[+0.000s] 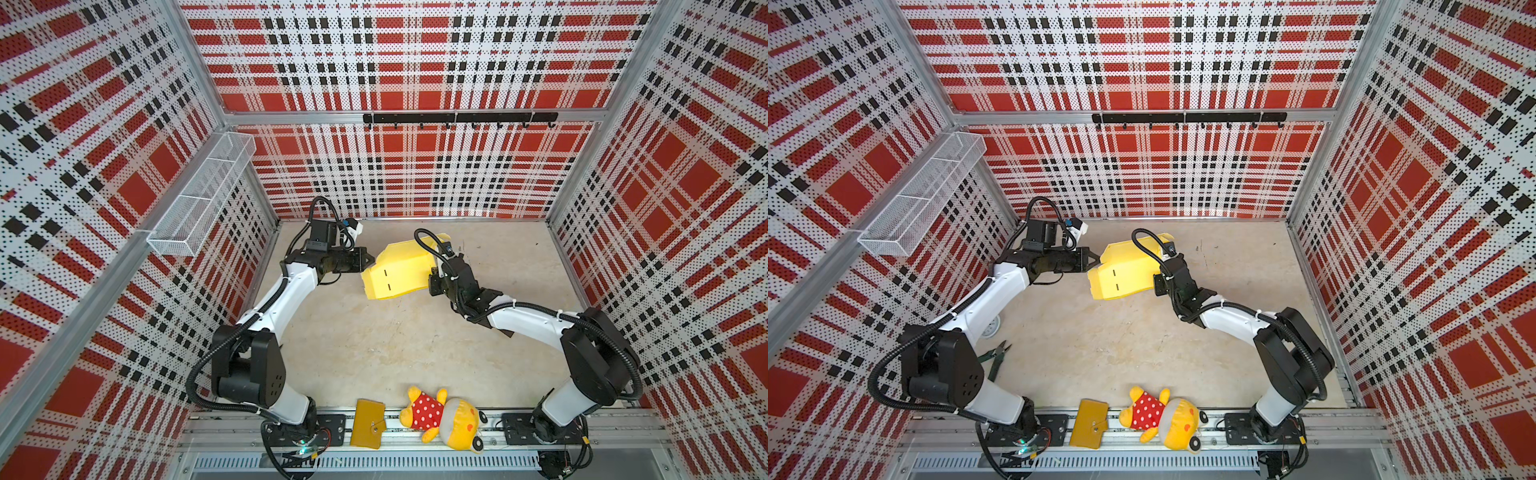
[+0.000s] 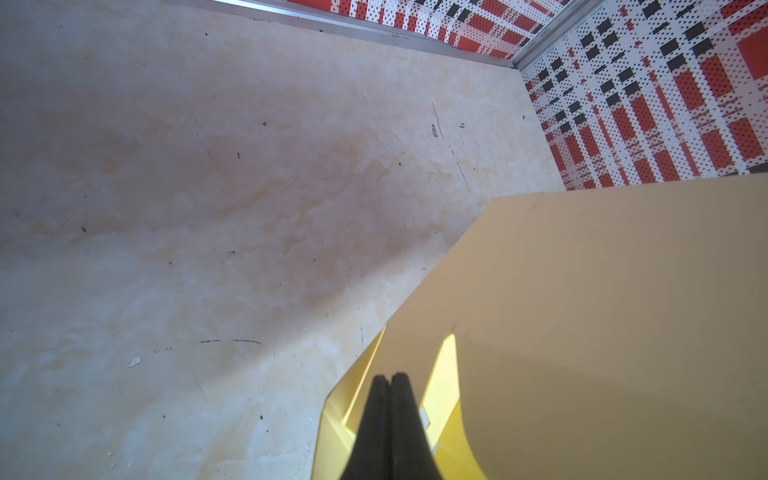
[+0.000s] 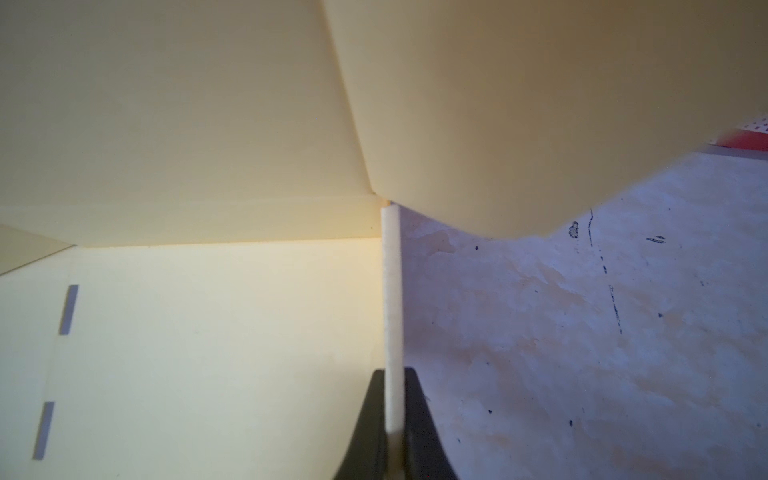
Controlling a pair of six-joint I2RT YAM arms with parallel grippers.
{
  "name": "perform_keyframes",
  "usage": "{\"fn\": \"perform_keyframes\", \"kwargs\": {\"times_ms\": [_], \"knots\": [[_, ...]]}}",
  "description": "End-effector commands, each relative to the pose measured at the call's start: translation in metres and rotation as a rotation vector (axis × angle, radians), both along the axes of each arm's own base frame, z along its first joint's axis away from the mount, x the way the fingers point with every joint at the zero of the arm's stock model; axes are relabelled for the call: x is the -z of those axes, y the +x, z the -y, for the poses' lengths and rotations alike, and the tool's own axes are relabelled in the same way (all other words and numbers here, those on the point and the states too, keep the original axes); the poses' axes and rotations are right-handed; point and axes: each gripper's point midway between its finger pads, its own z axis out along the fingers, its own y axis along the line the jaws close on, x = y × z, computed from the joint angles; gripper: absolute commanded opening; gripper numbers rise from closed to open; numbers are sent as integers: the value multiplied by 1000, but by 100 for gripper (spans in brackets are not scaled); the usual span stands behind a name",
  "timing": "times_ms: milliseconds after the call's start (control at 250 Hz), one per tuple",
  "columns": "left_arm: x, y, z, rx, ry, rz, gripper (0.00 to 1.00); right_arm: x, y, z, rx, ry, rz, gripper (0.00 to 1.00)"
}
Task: Fold the paper box
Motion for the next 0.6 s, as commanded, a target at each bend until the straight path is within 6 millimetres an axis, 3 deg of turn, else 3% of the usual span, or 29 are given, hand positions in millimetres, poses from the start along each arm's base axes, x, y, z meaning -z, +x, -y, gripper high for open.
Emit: {"fn": "perform_keyframes", "kwargs": {"times_ms": [0,336,596], "knots": [[1,2,5,-1,-4,3,0,-35,7,-7,28,83,83,0],[-4,-8,17,13,-76,1,0,-46,1,3,118,141,88,0],[-10,-7,22,-3,-182,-22,0,-38,4,-15,92,158,112,0]]}}
